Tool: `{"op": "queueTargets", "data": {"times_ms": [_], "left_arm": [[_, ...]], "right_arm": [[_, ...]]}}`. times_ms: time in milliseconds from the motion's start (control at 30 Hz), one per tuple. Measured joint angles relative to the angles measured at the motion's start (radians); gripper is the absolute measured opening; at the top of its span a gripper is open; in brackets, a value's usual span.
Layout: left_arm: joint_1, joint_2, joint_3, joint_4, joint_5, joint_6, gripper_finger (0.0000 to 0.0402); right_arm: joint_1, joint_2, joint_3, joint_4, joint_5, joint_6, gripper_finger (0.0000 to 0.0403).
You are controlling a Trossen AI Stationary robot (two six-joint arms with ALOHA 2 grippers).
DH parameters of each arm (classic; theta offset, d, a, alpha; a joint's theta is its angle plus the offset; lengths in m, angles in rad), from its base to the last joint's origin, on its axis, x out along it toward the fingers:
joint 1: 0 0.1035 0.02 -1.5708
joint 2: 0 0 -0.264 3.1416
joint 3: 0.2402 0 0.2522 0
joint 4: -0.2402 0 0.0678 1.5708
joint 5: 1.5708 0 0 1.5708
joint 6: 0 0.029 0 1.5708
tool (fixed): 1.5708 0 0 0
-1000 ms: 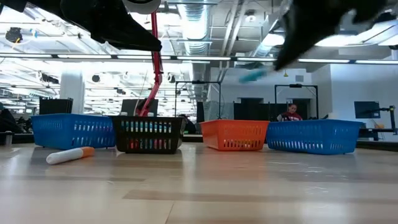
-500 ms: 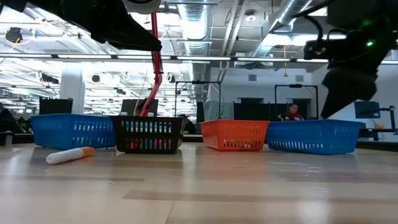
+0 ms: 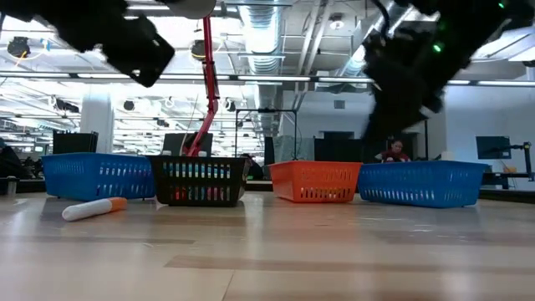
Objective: Pick & Place Markers
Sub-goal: Put the small white and orange highlighter pen into the right blue basket
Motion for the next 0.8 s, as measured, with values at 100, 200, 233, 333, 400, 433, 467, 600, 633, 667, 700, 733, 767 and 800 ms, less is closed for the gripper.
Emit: {"op": "queueTargets", "data": {"times_ms": [100, 200, 233, 333, 400, 433, 467, 600, 633, 667, 700, 733, 767, 800], "left_arm": [[-0.046, 0.033, 0.000, -0.036, 0.033, 0.171, 0.0117], [-0.062, 0.089, 0.000, -0.081, 0.035, 0.261, 0.0113], [-0.061, 0.112, 0.000, -0.098, 0.035, 0.261, 0.0113], [-0.061, 0.179, 0.000, -0.121, 0.031, 0.270, 0.0113], [-0.061, 0.205, 0.000, -0.121, 0.021, 0.314, 0.0113], [-0.061, 0.211, 0.000, -0.121, 0.015, 0.336, 0.0112], [-0.061, 0.214, 0.000, -0.122, 0.004, 0.353, 0.0112], [-0.061, 0.212, 0.000, -0.147, -0.011, 0.362, 0.0112], [-0.061, 0.212, 0.000, -0.160, -0.011, 0.362, 0.0112], [-0.060, 0.213, 0.000, -0.171, -0.010, 0.361, 0.0112], [-0.055, 0.217, 0.000, -0.184, -0.006, 0.360, 0.0112], [-0.051, 0.221, 0.000, -0.204, -0.004, 0.356, 0.0112], [-0.047, 0.225, 0.000, -0.226, -0.003, 0.350, 0.0112], [-0.041, 0.231, 0.000, -0.231, -0.001, 0.345, 0.0112]], "right_arm": [[0.001, 0.000, 0.000, 0.197, -0.001, -0.138, 0.0202], [0.004, 0.000, 0.001, 0.369, -0.003, -0.243, 0.0199], [0.005, 0.000, 0.001, 0.415, -0.003, -0.271, 0.0198], [0.004, 0.000, 0.001, 0.503, -0.018, -0.320, 0.0194], [0.002, 0.000, 0.001, 0.529, -0.049, -0.322, 0.0191], [0.002, 0.000, 0.001, 0.532, -0.063, -0.322, 0.0190], [0.002, 0.000, 0.001, 0.535, -0.073, -0.323, 0.0189], [0.002, 0.000, 0.001, 0.536, -0.080, -0.323, 0.0184], [0.002, 0.000, 0.001, 0.536, -0.080, -0.323, 0.0183], [0.002, 0.000, 0.001, 0.537, -0.080, -0.323, 0.0183], [0.002, 0.000, 0.001, 0.537, -0.080, -0.323, 0.0182], [0.002, 0.000, 0.001, 0.536, -0.080, -0.323, 0.0181], [0.002, 0.000, 0.001, 0.537, -0.081, -0.323, 0.0180], [0.002, 0.000, 0.001, 0.537, -0.081, -0.322, 0.0180]]}}
